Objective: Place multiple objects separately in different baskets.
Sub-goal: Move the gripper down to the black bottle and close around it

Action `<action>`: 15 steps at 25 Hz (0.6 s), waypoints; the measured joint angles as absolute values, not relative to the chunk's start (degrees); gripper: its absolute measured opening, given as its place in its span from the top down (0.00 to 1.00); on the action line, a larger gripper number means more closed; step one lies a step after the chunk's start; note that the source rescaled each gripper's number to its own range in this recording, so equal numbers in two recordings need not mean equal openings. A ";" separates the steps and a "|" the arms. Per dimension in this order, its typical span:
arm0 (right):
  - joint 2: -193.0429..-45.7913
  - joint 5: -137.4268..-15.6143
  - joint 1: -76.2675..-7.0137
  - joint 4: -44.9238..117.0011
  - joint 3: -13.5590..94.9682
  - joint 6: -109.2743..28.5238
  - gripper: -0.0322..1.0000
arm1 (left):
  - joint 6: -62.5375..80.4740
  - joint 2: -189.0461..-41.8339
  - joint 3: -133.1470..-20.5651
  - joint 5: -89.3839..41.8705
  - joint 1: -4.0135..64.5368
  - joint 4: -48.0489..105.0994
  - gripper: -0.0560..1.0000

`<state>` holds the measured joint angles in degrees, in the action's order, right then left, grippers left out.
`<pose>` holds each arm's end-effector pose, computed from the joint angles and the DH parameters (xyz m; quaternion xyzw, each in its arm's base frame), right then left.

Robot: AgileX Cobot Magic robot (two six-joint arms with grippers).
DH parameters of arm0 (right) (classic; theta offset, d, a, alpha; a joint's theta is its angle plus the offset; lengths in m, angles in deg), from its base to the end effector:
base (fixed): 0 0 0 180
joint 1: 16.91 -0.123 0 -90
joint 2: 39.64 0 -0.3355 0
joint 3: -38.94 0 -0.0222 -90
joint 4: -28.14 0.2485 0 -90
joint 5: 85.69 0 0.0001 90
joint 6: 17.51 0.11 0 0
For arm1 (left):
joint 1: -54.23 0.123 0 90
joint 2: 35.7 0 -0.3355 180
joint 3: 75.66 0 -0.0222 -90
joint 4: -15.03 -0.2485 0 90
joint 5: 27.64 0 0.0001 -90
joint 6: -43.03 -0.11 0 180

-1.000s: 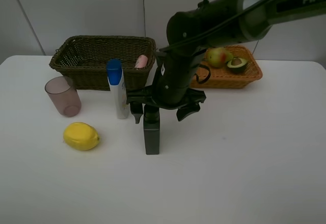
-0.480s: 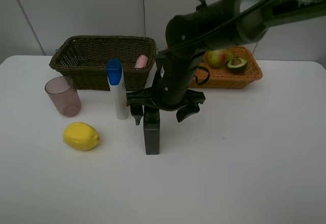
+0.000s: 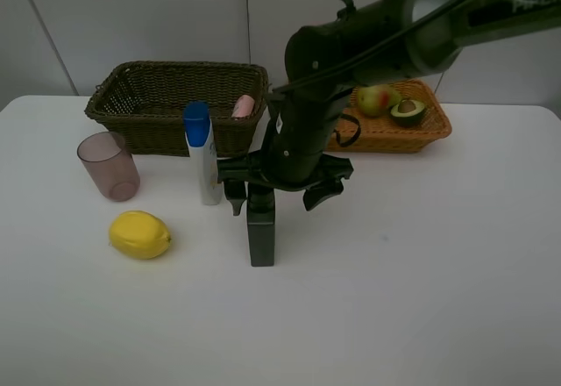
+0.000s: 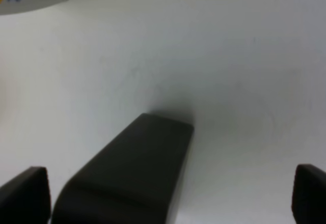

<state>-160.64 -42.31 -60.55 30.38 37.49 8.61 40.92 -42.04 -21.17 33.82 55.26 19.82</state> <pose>0.3028 0.2929 0.1893 -0.1388 0.9825 0.0829 0.0925 -0.0344 -0.0087 0.2420 0.0085 0.8750 -0.0286 0.4831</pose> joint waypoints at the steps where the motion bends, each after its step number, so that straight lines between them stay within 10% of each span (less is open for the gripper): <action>1: -160.64 -42.31 -60.55 30.38 37.49 8.61 0.00 | 40.92 -42.04 -21.17 33.82 55.26 19.82 0.11; 8: -160.64 -42.31 -60.55 29.98 37.49 8.61 0.11 | 40.92 -42.04 -21.17 33.82 55.26 19.82 0.11; 15: -160.64 -42.27 -60.55 30.50 37.49 8.61 0.70 | 40.92 -42.04 -21.17 33.82 55.26 19.82 0.11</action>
<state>-160.64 -42.27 -60.55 30.50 37.49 8.61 40.92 -42.04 -21.17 33.82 55.26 19.82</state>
